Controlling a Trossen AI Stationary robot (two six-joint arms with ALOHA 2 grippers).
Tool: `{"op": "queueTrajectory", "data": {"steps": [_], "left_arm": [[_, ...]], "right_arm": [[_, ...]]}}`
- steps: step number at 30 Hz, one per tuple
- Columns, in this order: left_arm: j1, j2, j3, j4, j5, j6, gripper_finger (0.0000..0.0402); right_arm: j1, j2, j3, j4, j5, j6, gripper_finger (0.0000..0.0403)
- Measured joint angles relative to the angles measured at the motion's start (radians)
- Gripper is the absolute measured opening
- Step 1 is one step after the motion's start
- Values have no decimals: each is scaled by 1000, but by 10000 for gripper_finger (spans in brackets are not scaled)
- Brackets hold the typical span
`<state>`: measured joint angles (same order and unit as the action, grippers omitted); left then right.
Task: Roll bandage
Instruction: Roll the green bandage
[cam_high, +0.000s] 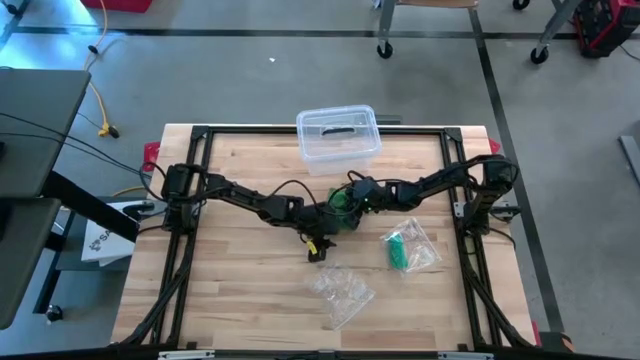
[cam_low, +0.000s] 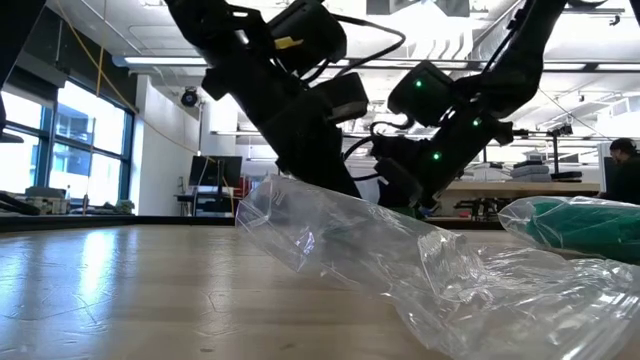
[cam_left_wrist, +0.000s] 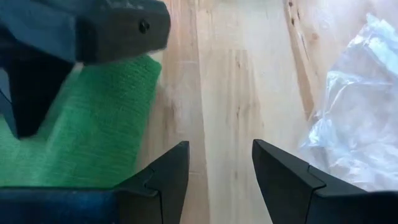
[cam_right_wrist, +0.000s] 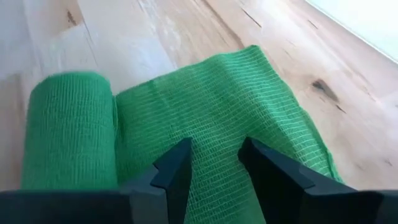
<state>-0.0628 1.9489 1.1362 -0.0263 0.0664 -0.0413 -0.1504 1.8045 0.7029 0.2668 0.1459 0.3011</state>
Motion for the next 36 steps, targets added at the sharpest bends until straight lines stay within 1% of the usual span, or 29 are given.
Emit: {"op": "queueTrajectory", "data": {"steps": [3,5,8,10,13,18,20,22,24,26,28,32,34,36], "left_arm": [[-4,-23,0,-14,4,-29,170],[-11,-52,0,-29,-13,-37,170],[-26,-110,0,-75,-103,-60,170],[-34,-151,0,-115,-144,-70,170],[-38,-199,0,-162,-158,-87,170],[-40,-216,1,-185,-162,-105,170],[-43,-216,1,-201,-172,-106,170],[-48,-216,1,-223,-193,-110,170],[-50,-216,1,-246,-212,-114,170],[-49,-216,1,-251,-217,-114,170],[-46,-216,-8,-233,-221,-114,170],[-35,-215,-22,-228,-233,-124,170],[-35,-216,-32,-220,-233,-139,170],[-42,-216,-44,-216,-231,-154,170]], "right_arm": [[-1,-21,-2,-20,3,-13,149],[-1,-35,-2,-33,12,-14,149],[-3,-58,-2,-60,43,-2,151],[-8,-75,-2,-79,48,3,157],[-16,-103,-2,-91,37,4,174],[-34,-172,-1,-118,37,-35,216],[-35,-208,-1,-121,0,-87,226],[-25,-243,1,-121,-109,-155,226],[-5,-265,2,-115,-244,-195,219],[13,-268,2,-115,-346,-200,202],[26,-248,2,-114,-390,-177,181],[36,-155,2,-95,-381,-149,136],[30,-119,3,-75,-310,-120,118],[13,-110,3,-75,-191,-62,104]]}}
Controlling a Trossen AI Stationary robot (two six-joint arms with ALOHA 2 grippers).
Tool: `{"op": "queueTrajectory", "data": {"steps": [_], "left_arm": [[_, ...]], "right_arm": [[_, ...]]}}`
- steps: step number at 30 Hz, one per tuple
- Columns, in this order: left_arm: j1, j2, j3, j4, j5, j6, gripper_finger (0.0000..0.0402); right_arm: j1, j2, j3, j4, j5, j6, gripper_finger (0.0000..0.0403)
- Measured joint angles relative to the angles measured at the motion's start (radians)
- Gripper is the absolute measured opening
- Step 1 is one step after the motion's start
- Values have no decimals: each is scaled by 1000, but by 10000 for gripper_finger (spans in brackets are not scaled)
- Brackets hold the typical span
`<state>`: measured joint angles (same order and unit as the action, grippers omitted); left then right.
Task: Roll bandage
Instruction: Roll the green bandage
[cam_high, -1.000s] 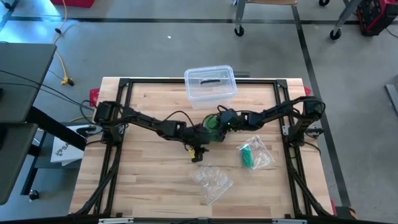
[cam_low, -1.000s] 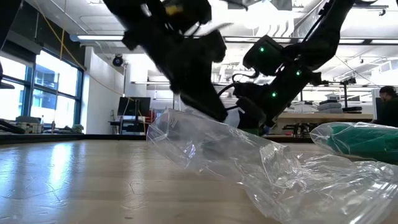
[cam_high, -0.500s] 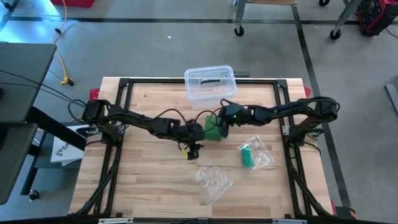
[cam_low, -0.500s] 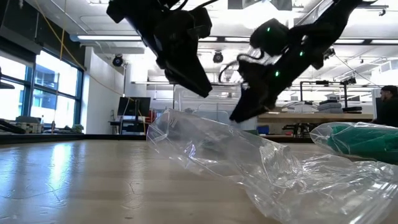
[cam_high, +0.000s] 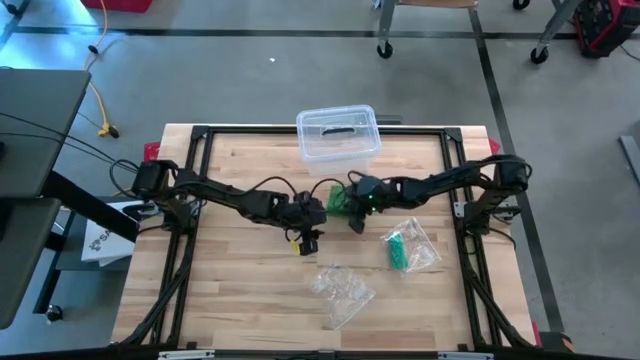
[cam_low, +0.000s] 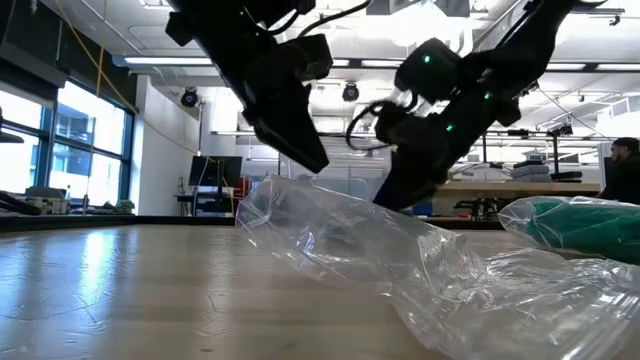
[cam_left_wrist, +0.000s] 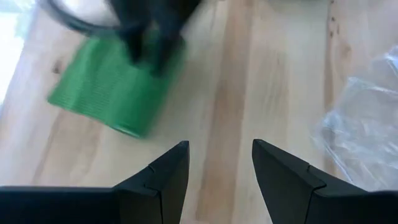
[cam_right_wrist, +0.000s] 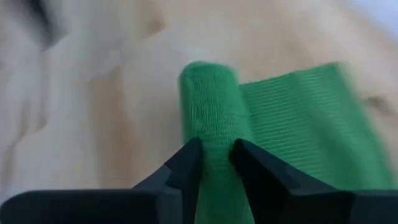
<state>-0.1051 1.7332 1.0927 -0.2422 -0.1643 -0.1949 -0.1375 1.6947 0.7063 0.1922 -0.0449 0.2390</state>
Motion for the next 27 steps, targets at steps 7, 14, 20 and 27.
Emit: {"op": "queueTrajectory", "data": {"steps": [7,14,20,27], "left_arm": [[-38,0,-15,-6,-1,-38,170],[-40,0,-15,2,-29,-25,170],[-32,0,-15,3,-40,-13,170],[-39,0,-15,3,-39,-13,170]], "right_arm": [[-29,-101,-2,-2,248,59,83],[-36,-147,-1,12,150,4,83],[-50,-62,-1,19,115,-4,83],[-99,37,1,71,183,6,83]]}}
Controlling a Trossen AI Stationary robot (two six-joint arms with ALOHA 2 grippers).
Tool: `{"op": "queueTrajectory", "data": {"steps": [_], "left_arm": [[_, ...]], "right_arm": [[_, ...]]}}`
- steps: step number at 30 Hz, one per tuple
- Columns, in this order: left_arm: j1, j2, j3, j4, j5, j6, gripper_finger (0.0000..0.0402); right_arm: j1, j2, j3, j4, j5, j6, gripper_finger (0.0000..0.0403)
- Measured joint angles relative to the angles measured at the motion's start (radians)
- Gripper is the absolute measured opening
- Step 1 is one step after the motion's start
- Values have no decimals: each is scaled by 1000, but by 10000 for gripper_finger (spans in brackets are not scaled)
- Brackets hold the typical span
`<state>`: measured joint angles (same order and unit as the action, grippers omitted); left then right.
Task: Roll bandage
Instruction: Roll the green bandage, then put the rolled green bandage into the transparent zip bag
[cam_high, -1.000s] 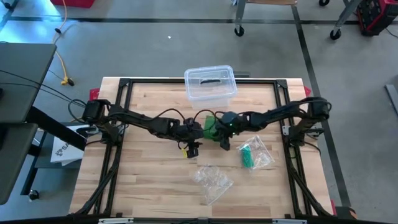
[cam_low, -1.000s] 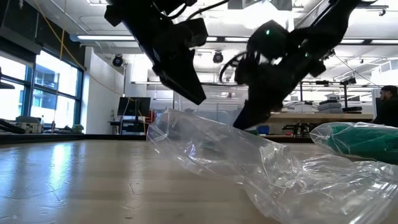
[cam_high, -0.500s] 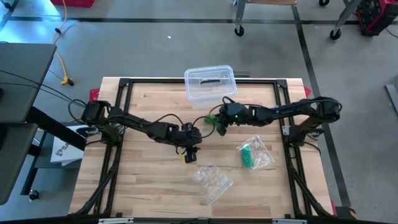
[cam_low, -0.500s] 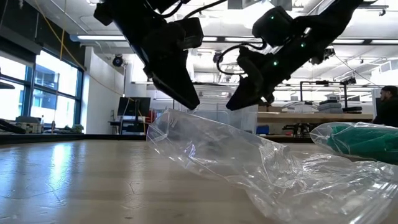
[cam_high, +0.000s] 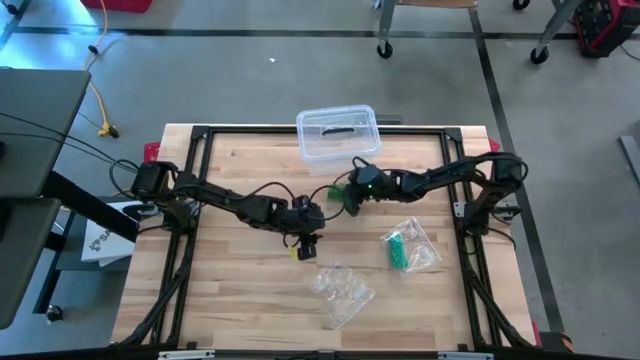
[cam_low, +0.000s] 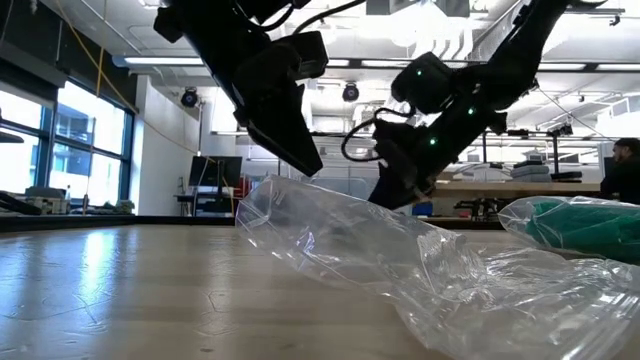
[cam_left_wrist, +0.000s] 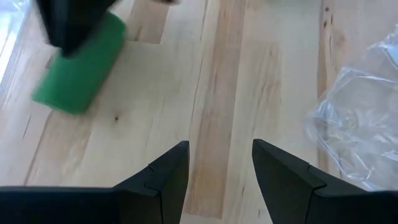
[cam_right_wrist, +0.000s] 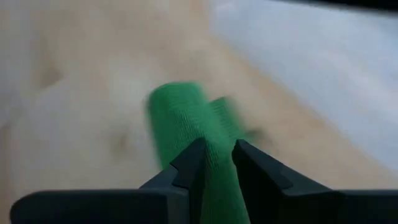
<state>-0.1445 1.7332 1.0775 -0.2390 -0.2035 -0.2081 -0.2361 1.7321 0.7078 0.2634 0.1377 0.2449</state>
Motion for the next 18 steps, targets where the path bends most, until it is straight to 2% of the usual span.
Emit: {"op": "queueTrajectory", "data": {"steps": [5,11,18], "left_arm": [[-18,0,0,0,0,0,170],[-31,0,0,-11,-11,0,170],[-49,0,0,-36,-68,1,170]], "right_arm": [[-29,-36,-3,-20,137,49,83],[-11,-142,-3,-37,140,-28,83],[97,-202,-2,-46,132,-124,83]]}}
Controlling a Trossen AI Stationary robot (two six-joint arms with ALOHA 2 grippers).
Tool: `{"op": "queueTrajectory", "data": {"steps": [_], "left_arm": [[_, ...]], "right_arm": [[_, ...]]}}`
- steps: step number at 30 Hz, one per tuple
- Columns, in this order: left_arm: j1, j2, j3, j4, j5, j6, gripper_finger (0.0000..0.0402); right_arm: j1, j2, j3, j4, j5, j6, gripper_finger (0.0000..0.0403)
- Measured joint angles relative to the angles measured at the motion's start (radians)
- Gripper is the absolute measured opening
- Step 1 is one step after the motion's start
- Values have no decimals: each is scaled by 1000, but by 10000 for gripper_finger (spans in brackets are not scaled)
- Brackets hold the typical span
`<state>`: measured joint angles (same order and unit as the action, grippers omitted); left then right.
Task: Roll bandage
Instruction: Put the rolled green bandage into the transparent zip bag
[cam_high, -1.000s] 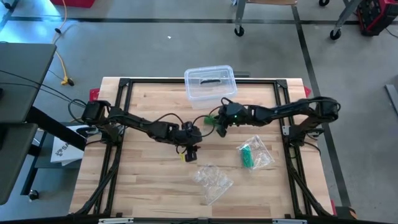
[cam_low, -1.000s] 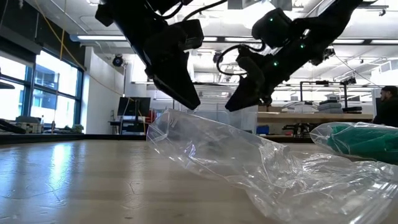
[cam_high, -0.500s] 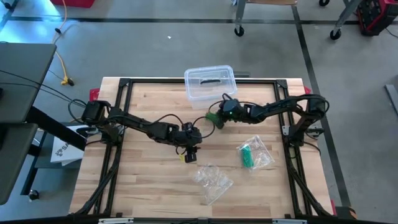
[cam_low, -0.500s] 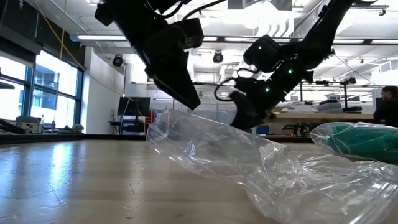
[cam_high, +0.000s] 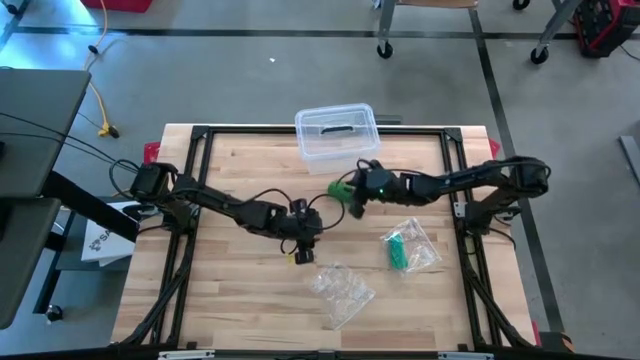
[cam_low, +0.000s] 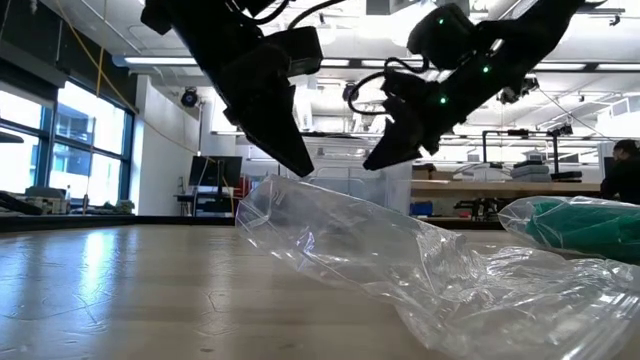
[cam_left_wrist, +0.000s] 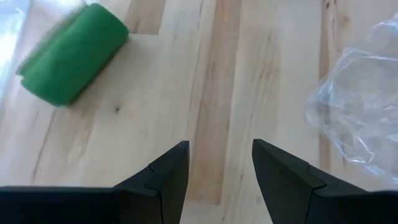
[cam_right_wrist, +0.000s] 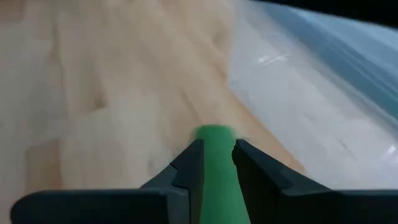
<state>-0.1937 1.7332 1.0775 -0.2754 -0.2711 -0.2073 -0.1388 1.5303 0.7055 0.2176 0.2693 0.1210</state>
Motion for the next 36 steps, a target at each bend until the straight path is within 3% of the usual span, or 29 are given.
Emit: {"op": "queueTrajectory", "data": {"steps": [8,14,20,24,28,36], "left_arm": [[-62,0,0,-23,-57,-38,170],[-135,2,0,-71,-73,-162,170],[-215,3,-1,3,-108,-243,170],[-272,3,-1,80,-108,-272,170],[-326,5,-1,147,-128,-308,170],[-419,6,-2,204,-221,-365,170]], "right_arm": [[171,-5,0,-22,-90,-3,83],[427,-12,43,-18,-87,36,82],[666,24,72,-27,-107,122,83],[778,36,126,-203,-132,256,83],[861,72,203,-347,-116,238,83],[872,270,410,-635,-79,228,83]]}}
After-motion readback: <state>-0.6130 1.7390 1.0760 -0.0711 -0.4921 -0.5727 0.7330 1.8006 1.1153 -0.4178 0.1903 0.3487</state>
